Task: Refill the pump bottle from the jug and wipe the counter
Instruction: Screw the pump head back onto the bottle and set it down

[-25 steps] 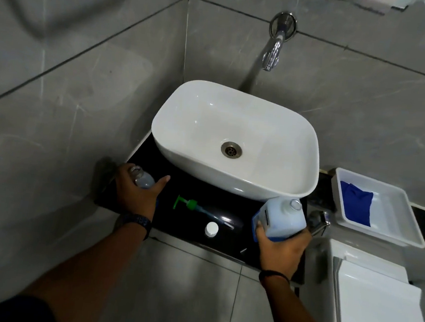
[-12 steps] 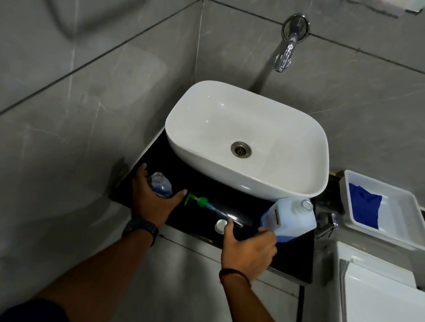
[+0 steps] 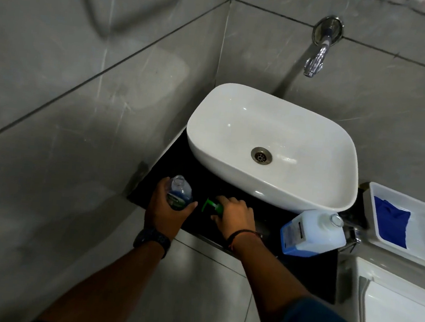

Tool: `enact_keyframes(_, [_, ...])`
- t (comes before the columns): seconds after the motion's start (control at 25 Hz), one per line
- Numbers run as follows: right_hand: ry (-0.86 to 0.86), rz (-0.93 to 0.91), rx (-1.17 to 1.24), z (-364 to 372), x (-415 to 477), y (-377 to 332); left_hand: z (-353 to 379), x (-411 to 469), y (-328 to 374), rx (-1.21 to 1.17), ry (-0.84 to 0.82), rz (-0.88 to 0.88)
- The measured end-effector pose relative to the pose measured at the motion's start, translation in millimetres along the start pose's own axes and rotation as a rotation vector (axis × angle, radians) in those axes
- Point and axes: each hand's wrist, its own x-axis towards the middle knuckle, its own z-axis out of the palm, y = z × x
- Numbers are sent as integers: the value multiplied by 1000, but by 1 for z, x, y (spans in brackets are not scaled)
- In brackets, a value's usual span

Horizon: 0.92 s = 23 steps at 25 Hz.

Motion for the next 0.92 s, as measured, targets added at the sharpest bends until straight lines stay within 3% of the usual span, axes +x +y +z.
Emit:
enact_keyframes(0.16, [70,-59,28,4,7,-7,-2,1,4,12,24,6])
enact_keyframes(0.44, [643,69,1033,-101,13,-49,2,5,39,13,59,33])
enact_keyframes(0.56, [818,-1,1339,-160,9,-66,10,7,72,48,71,38])
enact_keyframes(0.72, [935,-200,1376,-226,-5,-72,13,8,125,61,75,88])
enact_keyframes(0.92, [845,-281,1254,-253,-14,-62,15,3,173,50,88,140])
